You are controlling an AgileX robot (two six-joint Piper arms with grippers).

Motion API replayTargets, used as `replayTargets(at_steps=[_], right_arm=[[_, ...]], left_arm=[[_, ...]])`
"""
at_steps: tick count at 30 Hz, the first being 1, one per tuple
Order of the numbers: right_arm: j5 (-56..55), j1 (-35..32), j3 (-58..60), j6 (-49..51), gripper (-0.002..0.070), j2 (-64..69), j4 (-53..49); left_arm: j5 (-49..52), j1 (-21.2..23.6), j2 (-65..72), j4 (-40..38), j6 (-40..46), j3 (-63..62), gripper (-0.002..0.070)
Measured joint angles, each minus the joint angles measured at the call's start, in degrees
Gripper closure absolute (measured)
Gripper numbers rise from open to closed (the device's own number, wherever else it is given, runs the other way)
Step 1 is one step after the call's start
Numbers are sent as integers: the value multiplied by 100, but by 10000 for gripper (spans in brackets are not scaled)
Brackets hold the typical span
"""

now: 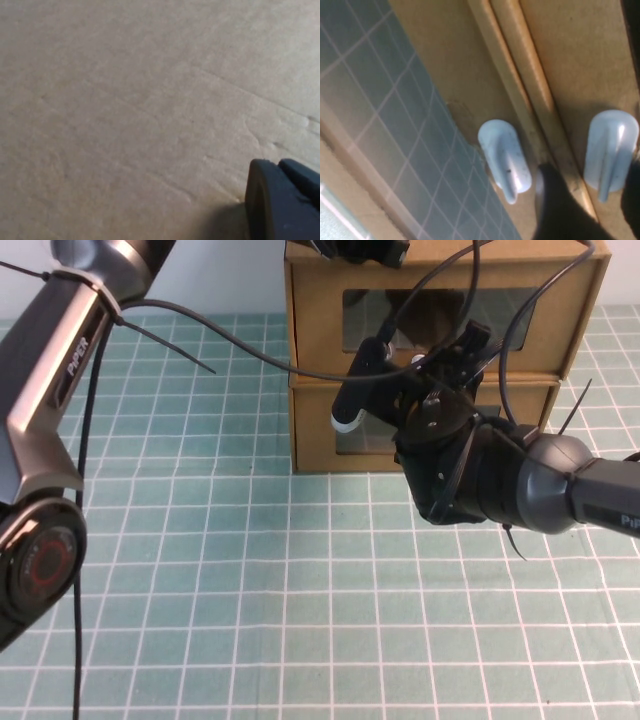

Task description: Open the shoe box

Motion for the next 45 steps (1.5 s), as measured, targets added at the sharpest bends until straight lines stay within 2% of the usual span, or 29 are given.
replayTargets(at_steps=[16, 18, 19, 20, 23, 32, 37, 39, 45], right_arm=[[-1, -10, 10, -10, 433, 0, 84], [65, 40, 79, 13, 477, -12, -7], [104, 34, 105, 42, 547, -37, -83], [104, 34, 169, 58, 587, -73, -135], [44, 138, 440, 274, 652, -209, -255], [-278, 550, 1352, 927, 687, -663, -352], [104, 531, 1393, 865, 669, -777, -365], [80, 465, 1393, 753, 628, -777, -365], [-256, 242, 1318, 678, 440, -777, -365]], left_arm=[[59, -16, 209, 144, -426, -120, 680], [66, -16, 209, 144, -440, -120, 680], [66, -26, 209, 144, -464, -120, 680], [66, -26, 209, 144, -474, -120, 680], [72, -26, 209, 144, -512, -120, 680], [61, -29, 218, 63, -554, -120, 680], [61, -29, 218, 29, -566, -120, 680], [61, -29, 218, 29, -566, -120, 680], [61, -29, 218, 20, -566, -120, 680]])
